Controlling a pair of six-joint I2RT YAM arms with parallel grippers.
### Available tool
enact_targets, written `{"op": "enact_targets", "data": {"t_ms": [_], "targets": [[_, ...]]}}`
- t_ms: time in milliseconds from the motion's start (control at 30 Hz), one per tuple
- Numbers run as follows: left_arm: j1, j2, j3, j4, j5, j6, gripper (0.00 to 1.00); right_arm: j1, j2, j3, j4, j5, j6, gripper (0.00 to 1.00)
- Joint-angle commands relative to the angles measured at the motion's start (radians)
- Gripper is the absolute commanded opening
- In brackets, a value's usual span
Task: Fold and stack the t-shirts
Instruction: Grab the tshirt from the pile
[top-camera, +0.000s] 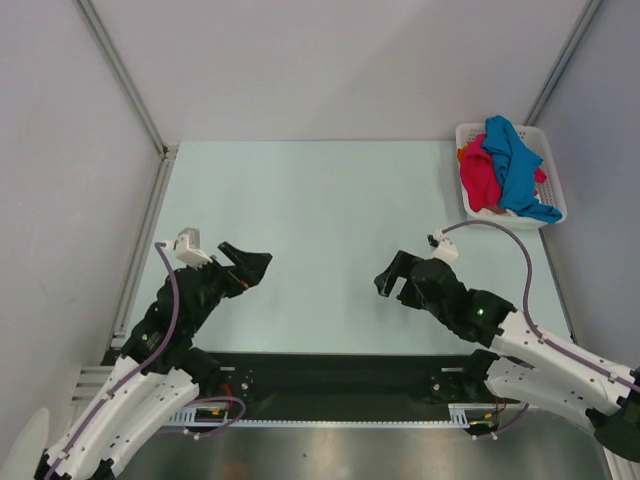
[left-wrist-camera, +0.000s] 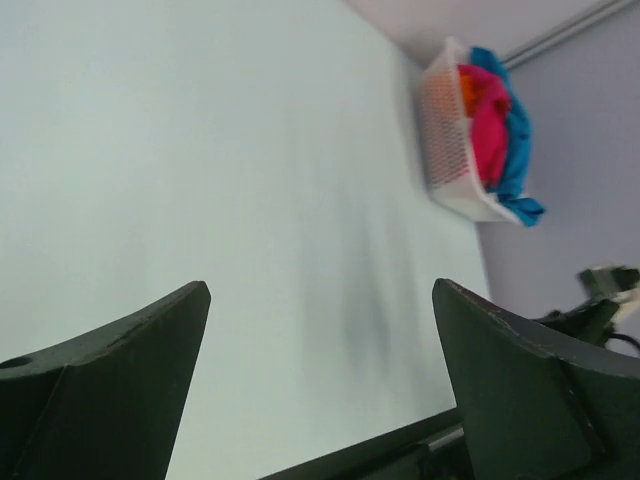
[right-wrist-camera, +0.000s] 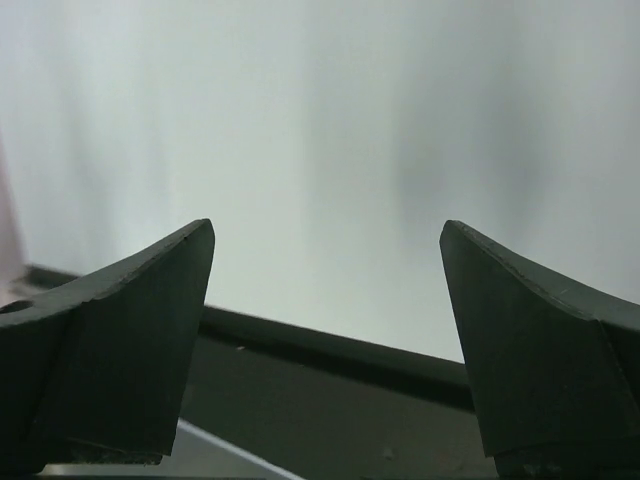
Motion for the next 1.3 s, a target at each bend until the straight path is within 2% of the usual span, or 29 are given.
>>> {"op": "enact_targets", "data": {"t_ms": [0,100,267,400,567,667,800,833,867,967,1100,1267], "targets": [[-0.003,0.046,0.132,-0.213,-0.068,0.064,1.00,-0.066,0.082,0.139,-0.178,0.144,-0.078,1.00],[-0.004,0.074,0.217,-0.203,0.097,0.254,1.00,-0.175,0.165,0.263,-0.201,0.062,-0.194,1.00],[-0.003,0.021,0.272,-0.235,0.099,0.264,1.00,-0.351,0.263,0.364,-0.089,-0.065,-0.352,1.00],[-0.003,-0.036,0.273,-0.220,0.128,0.302,1.00,-0.512,0.368,0.447,-0.038,0.042,-0.409,1.00],[-0.003,0.003,0.272,-0.243,0.240,0.332,1.00,-0.709,0.507,0.559,0.035,0.153,-0.513,0.97],[-0.003,0.037,0.249,-0.235,0.311,0.336,0.97,-0.801,0.582,0.605,0.147,0.207,-0.578,0.94],[-0.003,0.065,0.241,-0.229,0.349,0.373,0.93,-0.930,0.706,0.674,0.293,0.151,-0.613,0.87],[-0.003,0.071,0.242,-0.229,0.349,0.382,0.92,-0.942,0.729,0.706,0.311,0.143,-0.619,0.85],[-0.003,0.072,0.244,-0.230,0.346,0.391,0.91,-0.954,0.781,0.722,0.333,0.126,-0.645,0.77],[-0.003,0.089,0.256,-0.229,0.340,0.430,0.88,-0.967,0.873,0.762,0.429,0.124,-0.717,0.67],[-0.003,0.129,0.268,-0.227,0.325,0.453,0.84,-0.975,1.004,0.851,0.442,0.130,-0.761,0.66],[-0.003,0.177,0.264,-0.201,0.329,0.456,0.81,-0.994,1.091,0.895,0.477,0.181,-0.773,0.61]]}}
